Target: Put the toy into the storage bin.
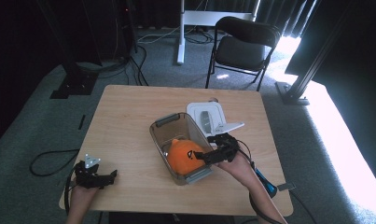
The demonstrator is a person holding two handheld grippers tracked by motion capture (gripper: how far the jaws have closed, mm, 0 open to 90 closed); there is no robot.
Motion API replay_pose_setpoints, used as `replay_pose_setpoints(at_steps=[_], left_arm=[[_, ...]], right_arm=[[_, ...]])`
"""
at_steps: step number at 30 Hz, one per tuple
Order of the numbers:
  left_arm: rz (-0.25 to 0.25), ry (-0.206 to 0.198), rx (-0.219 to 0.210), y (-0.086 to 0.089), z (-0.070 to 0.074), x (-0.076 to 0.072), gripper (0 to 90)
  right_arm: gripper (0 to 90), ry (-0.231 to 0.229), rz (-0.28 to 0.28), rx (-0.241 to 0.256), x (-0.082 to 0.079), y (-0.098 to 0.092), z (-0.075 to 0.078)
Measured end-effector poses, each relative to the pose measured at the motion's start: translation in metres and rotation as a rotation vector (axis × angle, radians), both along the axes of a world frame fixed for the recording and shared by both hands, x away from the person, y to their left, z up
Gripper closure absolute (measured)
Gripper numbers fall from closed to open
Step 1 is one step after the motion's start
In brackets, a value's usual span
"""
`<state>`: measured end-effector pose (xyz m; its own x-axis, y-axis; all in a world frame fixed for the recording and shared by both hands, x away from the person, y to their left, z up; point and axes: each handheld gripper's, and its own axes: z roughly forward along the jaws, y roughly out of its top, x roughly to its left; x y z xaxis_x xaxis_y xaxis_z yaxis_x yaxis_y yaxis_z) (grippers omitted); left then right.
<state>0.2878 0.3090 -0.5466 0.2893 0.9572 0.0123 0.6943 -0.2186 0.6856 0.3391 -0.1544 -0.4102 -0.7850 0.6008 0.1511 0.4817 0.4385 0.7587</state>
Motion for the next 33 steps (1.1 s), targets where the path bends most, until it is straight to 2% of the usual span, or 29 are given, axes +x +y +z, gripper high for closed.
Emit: replay_pose_setpoints(at_steps=[8, 18, 24, 30, 33], left_arm=[[0.001, 0.001, -0.001, 0.000, 0.000, 0.000, 0.9], [0.000, 0.002, -0.001, 0.000, 0.000, 0.000, 0.9], [0.000, 0.002, -0.001, 0.000, 0.000, 0.000, 0.9], [0.000, 0.002, -0.001, 0.000, 0.000, 0.000, 0.9], [0.000, 0.002, -0.001, 0.000, 0.000, 0.000, 0.9]], right_arm=[[13.6, -0.006, -0.039, 0.006, -0.003, -0.018, 0.000], [12.1, -0.004, -0.132, 0.032, -0.010, -0.052, -0.009], [12.1, -0.008, -0.166, 0.019, -0.015, -0.071, -0.019], [12.1, 0.000, -0.208, 0.026, -0.021, -0.087, -0.029], [12.1, -0.008, -0.236, -0.006, -0.025, -0.096, -0.036]])
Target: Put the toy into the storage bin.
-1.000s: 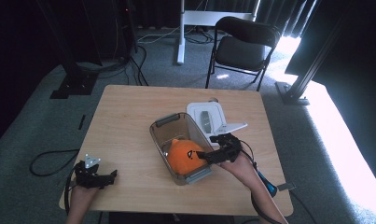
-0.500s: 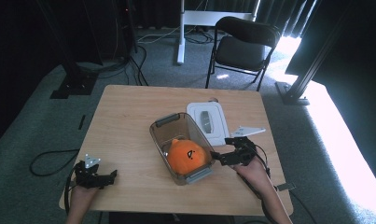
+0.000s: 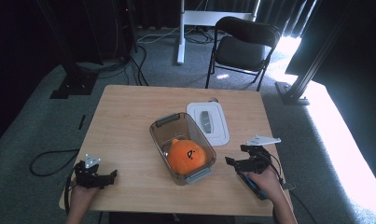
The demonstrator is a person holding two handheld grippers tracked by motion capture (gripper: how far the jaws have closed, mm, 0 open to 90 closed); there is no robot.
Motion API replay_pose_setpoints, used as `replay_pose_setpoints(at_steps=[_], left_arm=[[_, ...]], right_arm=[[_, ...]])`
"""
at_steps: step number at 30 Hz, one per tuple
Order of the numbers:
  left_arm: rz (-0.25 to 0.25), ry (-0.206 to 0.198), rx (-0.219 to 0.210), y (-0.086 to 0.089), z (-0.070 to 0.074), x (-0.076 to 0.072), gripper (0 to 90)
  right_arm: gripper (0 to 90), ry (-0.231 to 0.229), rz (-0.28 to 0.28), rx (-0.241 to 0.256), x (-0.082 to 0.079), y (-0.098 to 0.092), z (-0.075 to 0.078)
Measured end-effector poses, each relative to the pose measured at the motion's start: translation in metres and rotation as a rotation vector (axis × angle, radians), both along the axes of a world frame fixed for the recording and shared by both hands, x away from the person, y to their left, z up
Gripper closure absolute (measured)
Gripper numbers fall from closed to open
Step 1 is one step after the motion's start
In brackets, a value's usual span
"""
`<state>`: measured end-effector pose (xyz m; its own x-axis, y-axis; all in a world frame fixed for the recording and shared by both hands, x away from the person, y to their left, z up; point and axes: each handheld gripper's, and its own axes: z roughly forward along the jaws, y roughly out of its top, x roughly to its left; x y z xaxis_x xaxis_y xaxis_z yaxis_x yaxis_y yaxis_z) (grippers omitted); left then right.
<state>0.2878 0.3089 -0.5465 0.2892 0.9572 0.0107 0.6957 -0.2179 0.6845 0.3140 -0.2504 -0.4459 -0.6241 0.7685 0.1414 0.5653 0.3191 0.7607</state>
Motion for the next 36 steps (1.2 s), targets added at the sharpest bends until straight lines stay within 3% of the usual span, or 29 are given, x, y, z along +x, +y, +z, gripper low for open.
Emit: replay_pose_setpoints(at_steps=[7, 12, 23, 36], left_arm=[[0.000, 0.000, 0.000, 0.000, 0.000, 0.000, 0.9], [0.000, 0.000, 0.000, 0.000, 0.000, 0.000, 0.9], [0.000, 0.001, 0.001, 0.000, 0.000, 0.000, 0.9], [0.000, 0.000, 0.000, 0.000, 0.000, 0.000, 0.9]], right_arm=[[12.1, 0.014, -0.023, -0.047, -0.008, -0.014, -0.014], [12.2, 0.034, -0.050, -0.040, -0.013, -0.025, -0.024], [12.4, 0.072, -0.123, -0.084, -0.028, -0.052, -0.047], [12.4, 0.126, -0.154, -0.144, -0.043, -0.064, -0.070]])
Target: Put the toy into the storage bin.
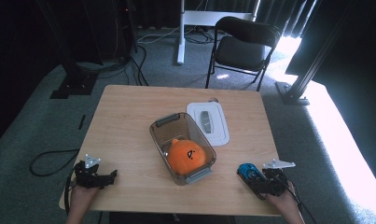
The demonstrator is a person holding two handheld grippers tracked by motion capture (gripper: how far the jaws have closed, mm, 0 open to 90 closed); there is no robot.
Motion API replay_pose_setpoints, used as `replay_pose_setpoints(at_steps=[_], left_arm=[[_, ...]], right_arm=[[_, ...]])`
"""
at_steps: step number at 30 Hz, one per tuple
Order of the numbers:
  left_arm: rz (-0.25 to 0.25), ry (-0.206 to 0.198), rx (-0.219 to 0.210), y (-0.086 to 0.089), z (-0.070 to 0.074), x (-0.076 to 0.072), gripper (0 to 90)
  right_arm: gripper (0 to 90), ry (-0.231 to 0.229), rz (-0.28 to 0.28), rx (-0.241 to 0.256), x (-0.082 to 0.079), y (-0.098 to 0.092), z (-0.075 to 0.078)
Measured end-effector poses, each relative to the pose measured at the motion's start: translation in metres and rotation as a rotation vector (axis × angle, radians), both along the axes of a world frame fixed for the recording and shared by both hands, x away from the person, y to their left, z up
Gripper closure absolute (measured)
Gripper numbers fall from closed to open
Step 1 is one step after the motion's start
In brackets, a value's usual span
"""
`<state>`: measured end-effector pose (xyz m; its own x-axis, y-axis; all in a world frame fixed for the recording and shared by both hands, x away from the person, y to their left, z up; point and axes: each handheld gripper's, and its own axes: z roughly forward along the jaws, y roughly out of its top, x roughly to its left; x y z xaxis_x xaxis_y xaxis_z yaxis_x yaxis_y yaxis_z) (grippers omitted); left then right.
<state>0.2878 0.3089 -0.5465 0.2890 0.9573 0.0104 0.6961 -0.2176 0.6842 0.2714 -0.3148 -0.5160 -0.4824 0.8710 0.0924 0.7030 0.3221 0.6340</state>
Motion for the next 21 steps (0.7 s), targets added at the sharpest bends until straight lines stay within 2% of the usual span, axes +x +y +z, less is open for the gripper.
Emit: replay_pose_setpoints(at_steps=[9, 15, 21], left_arm=[[0.000, 0.000, 0.000, 0.000, 0.000, 0.000, 0.9], [0.000, 0.000, 0.000, 0.000, 0.000, 0.000, 0.9], [0.000, 0.000, 0.000, 0.000, 0.000, 0.000, 0.9]], right_arm=[[12.5, 0.022, -0.009, -0.042, -0.004, 0.000, -0.011], [13.5, 0.019, -0.006, -0.074, -0.006, 0.002, -0.011], [13.5, 0.013, -0.021, -0.074, -0.007, -0.001, -0.011]])
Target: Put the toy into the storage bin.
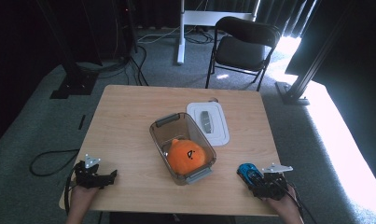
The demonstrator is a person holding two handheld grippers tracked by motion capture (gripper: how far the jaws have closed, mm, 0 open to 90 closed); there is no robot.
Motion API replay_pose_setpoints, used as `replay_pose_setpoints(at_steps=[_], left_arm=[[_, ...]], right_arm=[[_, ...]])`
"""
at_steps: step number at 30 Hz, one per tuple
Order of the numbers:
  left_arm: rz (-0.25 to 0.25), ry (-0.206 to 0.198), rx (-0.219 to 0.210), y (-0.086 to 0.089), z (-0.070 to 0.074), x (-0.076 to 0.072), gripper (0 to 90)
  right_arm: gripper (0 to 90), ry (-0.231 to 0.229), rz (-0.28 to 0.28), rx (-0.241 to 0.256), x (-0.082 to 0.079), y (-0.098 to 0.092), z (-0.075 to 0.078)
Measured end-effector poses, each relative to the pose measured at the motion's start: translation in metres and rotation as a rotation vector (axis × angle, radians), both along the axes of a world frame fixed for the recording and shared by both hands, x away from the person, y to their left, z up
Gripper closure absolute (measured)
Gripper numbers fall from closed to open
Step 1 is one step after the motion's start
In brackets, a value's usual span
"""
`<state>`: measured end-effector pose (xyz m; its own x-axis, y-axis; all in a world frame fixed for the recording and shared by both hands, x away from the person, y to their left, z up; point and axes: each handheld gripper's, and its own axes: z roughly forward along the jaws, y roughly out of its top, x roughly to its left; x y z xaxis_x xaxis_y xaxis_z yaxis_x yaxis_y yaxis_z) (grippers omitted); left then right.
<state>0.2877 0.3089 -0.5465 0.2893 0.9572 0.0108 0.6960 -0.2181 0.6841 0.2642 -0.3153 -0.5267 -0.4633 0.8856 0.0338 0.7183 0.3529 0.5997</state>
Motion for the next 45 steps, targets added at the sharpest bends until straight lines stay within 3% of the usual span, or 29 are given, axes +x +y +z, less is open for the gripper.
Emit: replay_pose_setpoints(at_steps=[7, 8, 10, 13, 19, 38, 45], left_arm=[[0.000, 0.000, 0.000, 0.000, 0.000, 0.000, 0.9], [0.000, 0.000, 0.000, 0.000, 0.000, 0.000, 0.9], [0.000, 0.000, 0.000, 0.000, 0.000, 0.000, 0.9], [0.000, 0.000, -0.001, 0.000, 0.000, 0.000, 0.9], [0.001, 0.000, 0.000, 0.000, 0.000, 0.000, 1.0], [0.002, 0.000, 0.000, 0.000, 0.000, 0.000, 0.9], [0.001, 0.001, 0.000, 0.000, 0.000, 0.000, 0.9]], right_arm=[[13.8, -0.001, 0.009, -0.018, 0.002, 0.003, -0.001], [18.6, 0.000, 0.017, -0.028, 0.003, 0.004, -0.001], [18.7, 0.004, 0.030, -0.029, 0.004, 0.005, -0.003], [18.6, 0.003, 0.033, -0.064, 0.005, 0.009, -0.005], [23.5, 0.020, 0.019, -0.047, 0.008, 0.009, -0.005], [23.2, 0.026, 0.012, -0.044, 0.009, 0.008, -0.005], [25.1, 0.054, 0.004, -0.059, 0.014, 0.010, -0.002]])
